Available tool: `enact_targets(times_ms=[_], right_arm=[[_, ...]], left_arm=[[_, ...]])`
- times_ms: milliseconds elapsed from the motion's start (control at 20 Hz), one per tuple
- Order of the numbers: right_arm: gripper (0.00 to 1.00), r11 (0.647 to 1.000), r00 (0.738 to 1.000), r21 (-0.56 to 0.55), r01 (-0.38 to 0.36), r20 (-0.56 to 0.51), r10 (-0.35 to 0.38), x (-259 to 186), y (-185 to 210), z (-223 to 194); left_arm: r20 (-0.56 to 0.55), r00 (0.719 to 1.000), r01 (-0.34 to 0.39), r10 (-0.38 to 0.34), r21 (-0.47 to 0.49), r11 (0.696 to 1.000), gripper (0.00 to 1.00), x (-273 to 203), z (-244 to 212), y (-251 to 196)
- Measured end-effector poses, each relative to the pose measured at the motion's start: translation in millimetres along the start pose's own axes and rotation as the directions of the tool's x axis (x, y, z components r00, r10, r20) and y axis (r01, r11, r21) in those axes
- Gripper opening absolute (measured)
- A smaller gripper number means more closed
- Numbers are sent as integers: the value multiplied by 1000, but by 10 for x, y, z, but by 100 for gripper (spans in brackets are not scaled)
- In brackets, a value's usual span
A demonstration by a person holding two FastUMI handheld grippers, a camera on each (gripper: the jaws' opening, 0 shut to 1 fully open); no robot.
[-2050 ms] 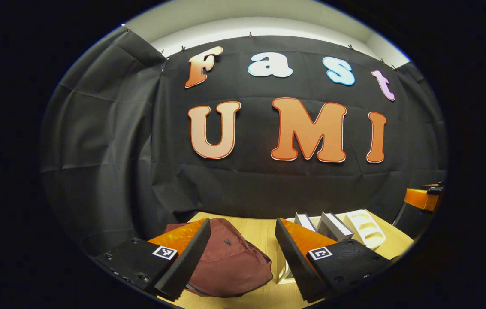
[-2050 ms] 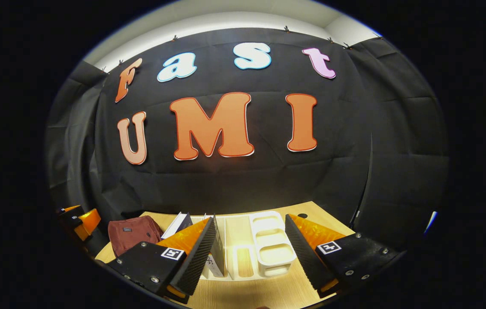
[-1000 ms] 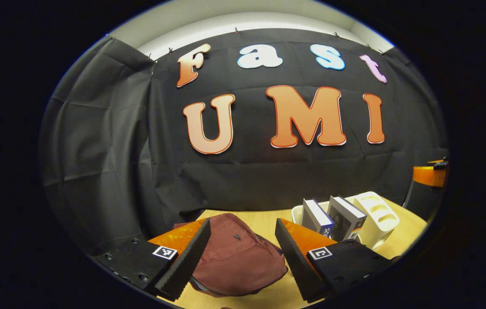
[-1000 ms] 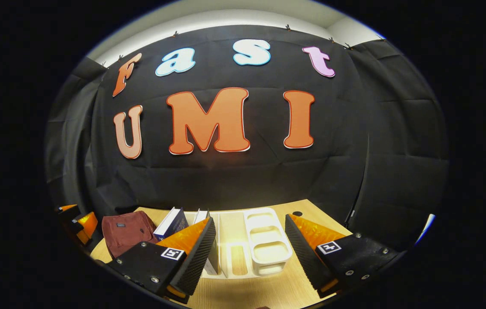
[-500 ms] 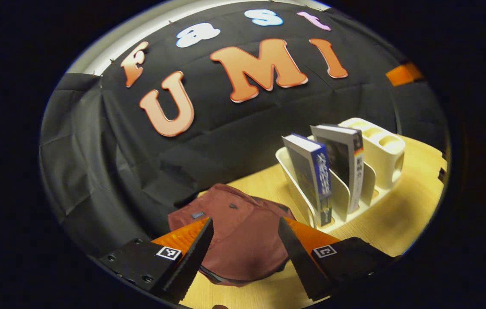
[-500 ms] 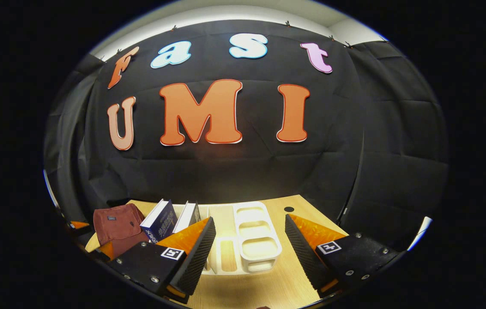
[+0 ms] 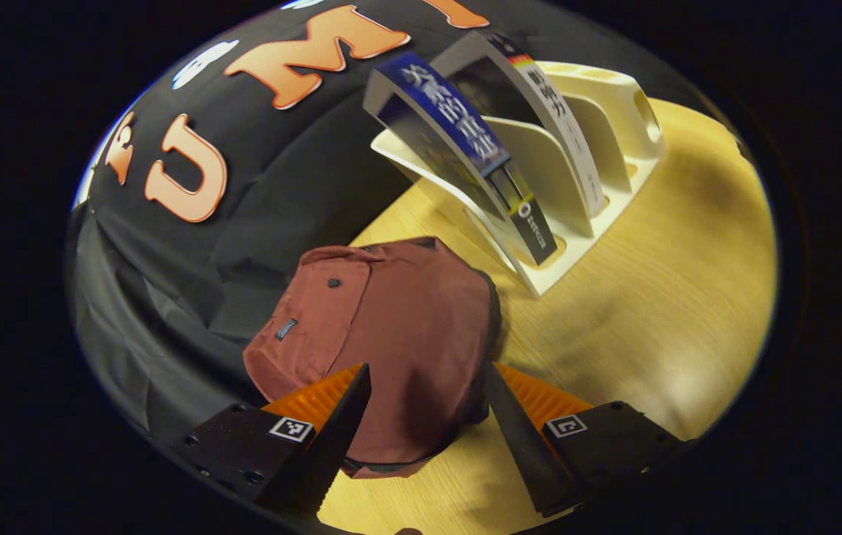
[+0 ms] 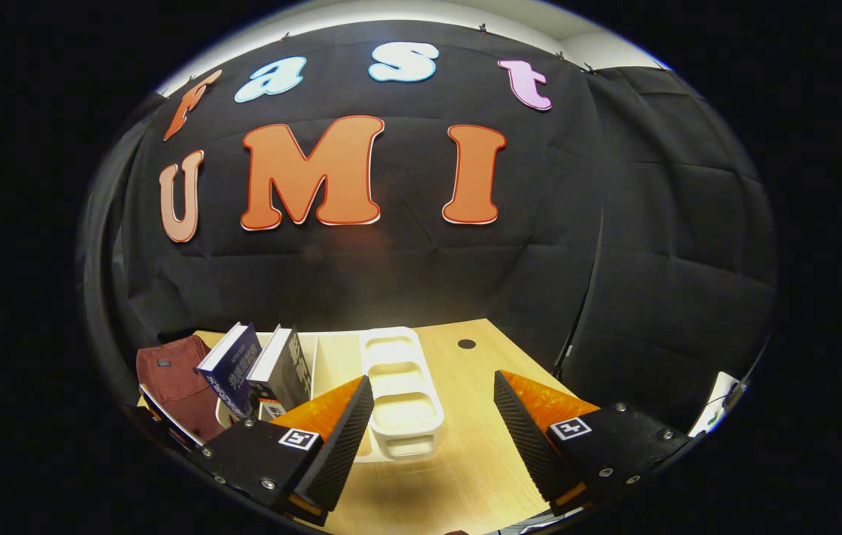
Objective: Open the schoolbag, grab two books from the bookshelf and put them into the schoolbag.
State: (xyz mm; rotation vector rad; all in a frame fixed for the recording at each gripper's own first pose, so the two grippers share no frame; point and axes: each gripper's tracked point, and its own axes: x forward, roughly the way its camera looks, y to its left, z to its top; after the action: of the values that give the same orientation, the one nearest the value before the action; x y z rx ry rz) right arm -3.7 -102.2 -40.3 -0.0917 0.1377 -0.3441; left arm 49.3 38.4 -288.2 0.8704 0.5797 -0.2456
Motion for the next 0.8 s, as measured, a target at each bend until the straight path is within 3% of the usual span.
enact_targets(times_ms=[200,250,450,500,550,600,650,800], right_arm=[[97,1000,1000,19,-9,-25,10,55,20,-53],[97,1000,999,23,-13,-29,14,64,38,-69],[97,999,998,15,-45,-35,45,94,126,-103],[97,999,998,13,-52,-34,52,89,138,-93],[97,998,998,12,-60,-32,60,89,144,-97],[97,998,997,14,-66,-31,66,87,146,-85],[97,997,997,19,-70,-29,71,86,136,-77],[97,996,997,52,-76,-23,78,83,67,-44]], left_arm=[[-53,998,-22,22,10,1000,95,125,-135,41],[-50,998,-24,24,3,1000,100,108,-126,59],[-59,998,-8,9,18,1000,45,124,-102,-34],[-93,996,4,-1,38,999,40,116,-138,-73],[-112,994,-3,10,61,998,17,129,-163,-60],[-121,993,-8,16,70,997,14,139,-161,-55],[-118,993,-13,20,66,998,3,163,-145,-54],[-124,992,25,-16,65,998,1,164,-135,-57]])
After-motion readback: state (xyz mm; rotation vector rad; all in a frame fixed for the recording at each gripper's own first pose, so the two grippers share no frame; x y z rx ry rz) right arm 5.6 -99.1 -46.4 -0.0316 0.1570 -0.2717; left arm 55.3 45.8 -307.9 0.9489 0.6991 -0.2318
